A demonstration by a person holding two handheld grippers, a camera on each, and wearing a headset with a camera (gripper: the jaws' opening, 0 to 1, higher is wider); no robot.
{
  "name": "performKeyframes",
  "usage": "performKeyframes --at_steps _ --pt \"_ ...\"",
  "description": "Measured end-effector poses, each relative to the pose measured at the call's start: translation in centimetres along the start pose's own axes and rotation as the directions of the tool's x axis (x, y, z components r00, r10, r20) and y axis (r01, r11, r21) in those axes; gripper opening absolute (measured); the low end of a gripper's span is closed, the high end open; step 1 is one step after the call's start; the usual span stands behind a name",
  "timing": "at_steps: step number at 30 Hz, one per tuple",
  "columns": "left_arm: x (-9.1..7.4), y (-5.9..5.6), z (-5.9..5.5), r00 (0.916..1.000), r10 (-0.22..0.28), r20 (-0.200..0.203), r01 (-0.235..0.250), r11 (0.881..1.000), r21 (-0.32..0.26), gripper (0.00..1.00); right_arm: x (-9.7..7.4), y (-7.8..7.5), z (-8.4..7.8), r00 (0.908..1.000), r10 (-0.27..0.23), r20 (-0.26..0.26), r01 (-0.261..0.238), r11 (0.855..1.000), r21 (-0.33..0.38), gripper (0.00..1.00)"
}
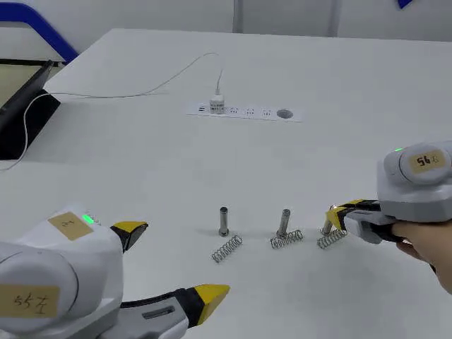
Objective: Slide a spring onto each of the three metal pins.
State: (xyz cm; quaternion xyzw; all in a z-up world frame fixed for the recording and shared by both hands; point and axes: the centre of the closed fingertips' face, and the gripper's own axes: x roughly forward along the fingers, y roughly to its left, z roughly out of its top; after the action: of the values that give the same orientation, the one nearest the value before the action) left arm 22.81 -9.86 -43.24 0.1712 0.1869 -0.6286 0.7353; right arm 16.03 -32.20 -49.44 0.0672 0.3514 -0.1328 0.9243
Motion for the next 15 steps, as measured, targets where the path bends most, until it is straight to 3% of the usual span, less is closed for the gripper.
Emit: performKeyframes --at_steps 11,15 --pt "-0.15 -0.22 0.13 0.9999 -0.006 0.011 0.005 1.0 0.02 0.72 -0.12 0.37 -0.13 0.9999 0.01 0.0 -0.01 1.0 -0.017 0.09" --pt "-0.15 -0.13 0.02 1.0 -0.003 0.004 0.003 1.0 0.026 0.72 -0.31 0.56 0.17 0.9997 0.02 0.013 -0.02 1.0 -0.022 0.14"
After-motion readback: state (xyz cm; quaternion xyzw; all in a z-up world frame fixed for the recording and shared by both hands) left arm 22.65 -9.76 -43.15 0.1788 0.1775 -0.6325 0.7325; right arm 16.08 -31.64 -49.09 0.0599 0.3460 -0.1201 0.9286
